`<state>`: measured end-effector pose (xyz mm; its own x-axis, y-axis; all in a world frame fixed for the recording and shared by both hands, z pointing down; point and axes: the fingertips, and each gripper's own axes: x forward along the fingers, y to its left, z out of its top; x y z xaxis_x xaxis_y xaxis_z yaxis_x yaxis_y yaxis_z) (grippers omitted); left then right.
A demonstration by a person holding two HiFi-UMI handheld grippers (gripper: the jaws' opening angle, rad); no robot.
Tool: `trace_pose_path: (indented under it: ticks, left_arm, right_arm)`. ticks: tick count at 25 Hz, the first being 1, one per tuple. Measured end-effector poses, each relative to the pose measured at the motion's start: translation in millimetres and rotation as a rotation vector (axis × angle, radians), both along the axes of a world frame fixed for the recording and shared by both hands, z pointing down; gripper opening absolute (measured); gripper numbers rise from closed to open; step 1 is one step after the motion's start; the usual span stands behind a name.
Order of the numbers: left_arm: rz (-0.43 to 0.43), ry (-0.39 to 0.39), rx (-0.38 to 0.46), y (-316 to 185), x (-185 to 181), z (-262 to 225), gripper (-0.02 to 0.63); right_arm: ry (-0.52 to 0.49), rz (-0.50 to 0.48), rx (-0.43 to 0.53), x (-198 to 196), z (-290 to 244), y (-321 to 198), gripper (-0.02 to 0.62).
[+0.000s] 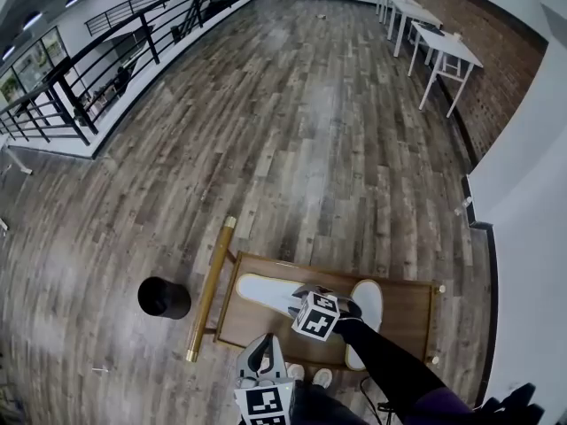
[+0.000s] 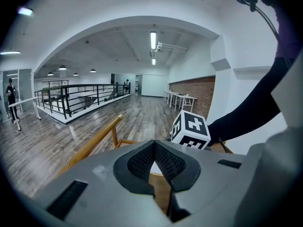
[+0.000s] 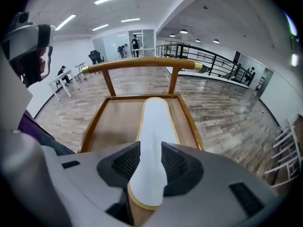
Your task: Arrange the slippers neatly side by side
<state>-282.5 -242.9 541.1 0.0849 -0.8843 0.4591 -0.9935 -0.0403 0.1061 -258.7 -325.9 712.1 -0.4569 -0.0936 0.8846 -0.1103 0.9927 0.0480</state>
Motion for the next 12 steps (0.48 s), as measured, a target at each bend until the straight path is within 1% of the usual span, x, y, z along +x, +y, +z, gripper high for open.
trace_pose_path:
  ticks: [3,7,8,10,12]
  left_arm:
    - [-0.013,0.002,-0.007,0,-6,1,0.000]
    - [-0.032,0.005,-0.010,0,-14,2,0.000]
    - [-0.034,0.004,-0.009,0,-16,2,0.000]
    - [-0.037,0.001,-0.010,0,-18,3,0.000]
    - [-0.038,0.002,-0.013,-1,-20,3,0.000]
  right_arm:
    - [0.048,-0.016,-0.018,-2,9,1,0.133]
    - [0.095,-0.006,-0.043,0,21,2,0.132]
    - [0.104,-0.007,-0.039,0,22,1,0.122]
    - [0.114,-0.010,-0.023,0,25,0,0.066]
    - [0.121,-0.009,-0.010,0,26,-1,0.039]
